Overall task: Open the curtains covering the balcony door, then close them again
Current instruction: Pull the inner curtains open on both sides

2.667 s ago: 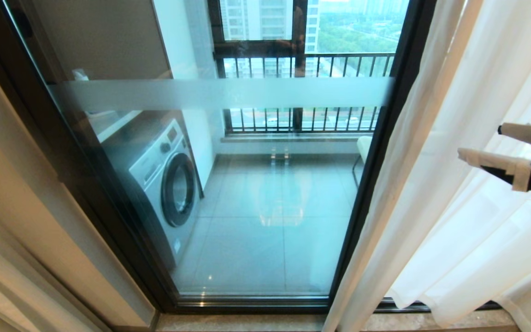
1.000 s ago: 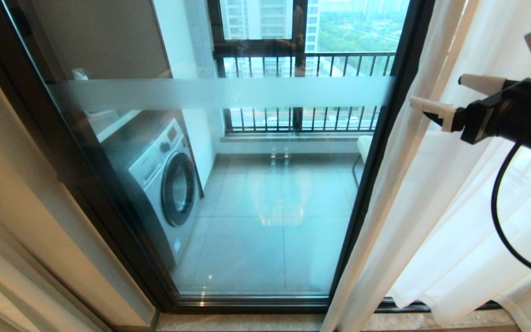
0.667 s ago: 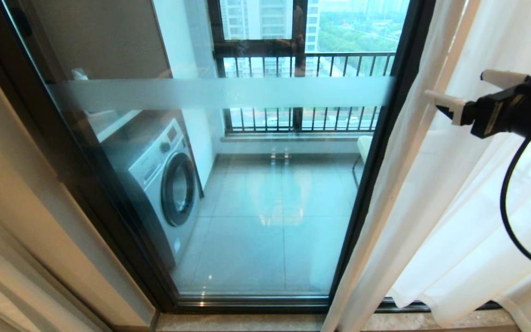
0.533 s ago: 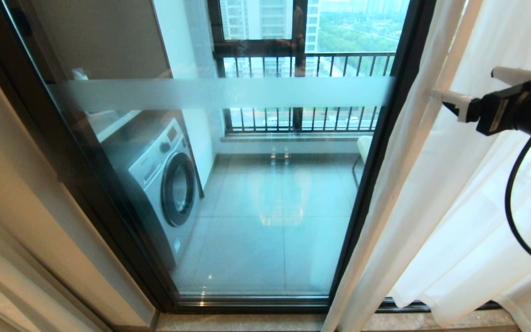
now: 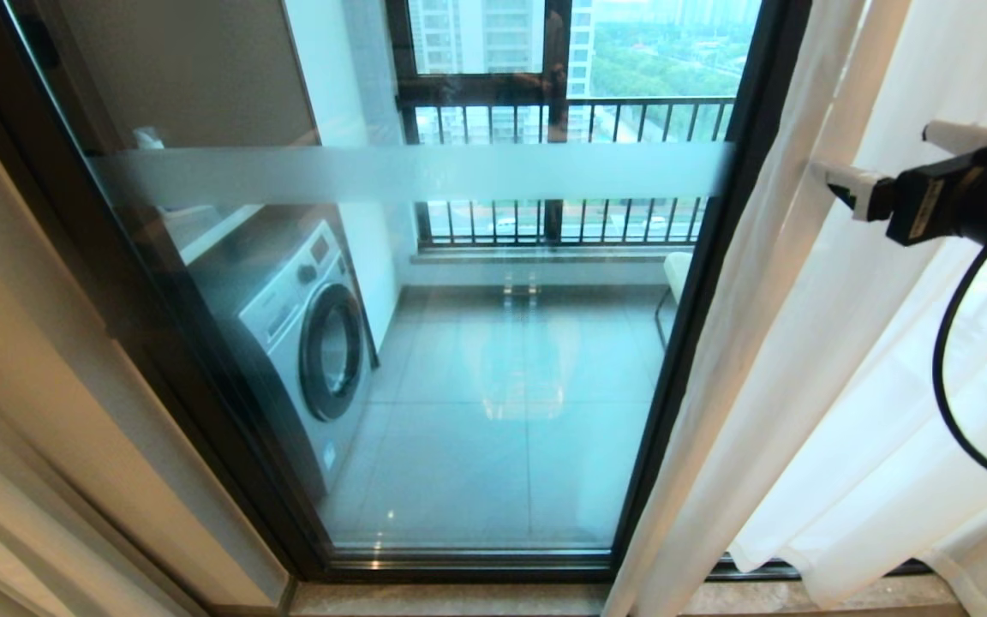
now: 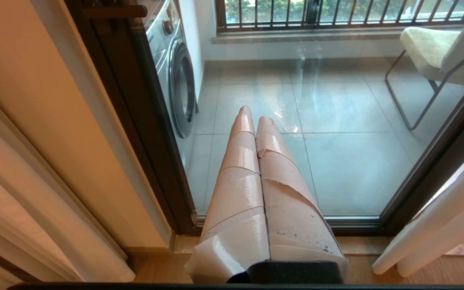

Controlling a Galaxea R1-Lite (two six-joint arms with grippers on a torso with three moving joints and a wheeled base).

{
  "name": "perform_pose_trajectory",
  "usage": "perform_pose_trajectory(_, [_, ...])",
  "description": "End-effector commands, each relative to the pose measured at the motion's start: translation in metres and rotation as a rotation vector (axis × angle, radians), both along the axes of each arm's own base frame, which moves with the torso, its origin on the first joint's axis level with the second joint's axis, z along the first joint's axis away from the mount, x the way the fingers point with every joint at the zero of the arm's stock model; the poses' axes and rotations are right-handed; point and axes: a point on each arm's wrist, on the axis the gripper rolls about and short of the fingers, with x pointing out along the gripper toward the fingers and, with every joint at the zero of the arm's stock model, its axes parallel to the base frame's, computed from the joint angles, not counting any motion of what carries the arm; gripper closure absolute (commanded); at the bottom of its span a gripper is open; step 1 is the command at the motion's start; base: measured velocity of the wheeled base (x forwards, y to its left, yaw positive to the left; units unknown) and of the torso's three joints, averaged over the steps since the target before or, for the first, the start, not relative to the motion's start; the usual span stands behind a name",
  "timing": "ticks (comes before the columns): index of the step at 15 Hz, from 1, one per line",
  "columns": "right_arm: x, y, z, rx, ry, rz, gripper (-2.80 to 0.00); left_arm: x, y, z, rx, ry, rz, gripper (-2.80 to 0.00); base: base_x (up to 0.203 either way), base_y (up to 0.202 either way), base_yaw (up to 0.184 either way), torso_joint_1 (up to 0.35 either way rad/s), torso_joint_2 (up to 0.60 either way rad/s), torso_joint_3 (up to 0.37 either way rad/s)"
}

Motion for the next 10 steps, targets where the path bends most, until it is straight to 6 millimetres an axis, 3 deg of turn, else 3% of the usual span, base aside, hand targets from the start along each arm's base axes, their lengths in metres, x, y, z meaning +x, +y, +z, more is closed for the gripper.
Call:
perform_pose_trajectory(1, [0.008, 0.001, 0.0, 0.001, -0.012, -0.002, -2.8, 0.0, 0.0, 0.0, 0.0, 0.0, 0.001, 0.0, 0.0, 0.0, 0.0, 0.0, 0.0, 0.0])
perform_pose_trajectory(10, [0.037, 0.007, 0.005, 0.012, -0.083, -0.004, -2.8, 0.0, 0.0, 0.0, 0.0, 0.0, 0.001, 0.0, 0.0, 0.0, 0.0, 0.0, 0.0, 0.0])
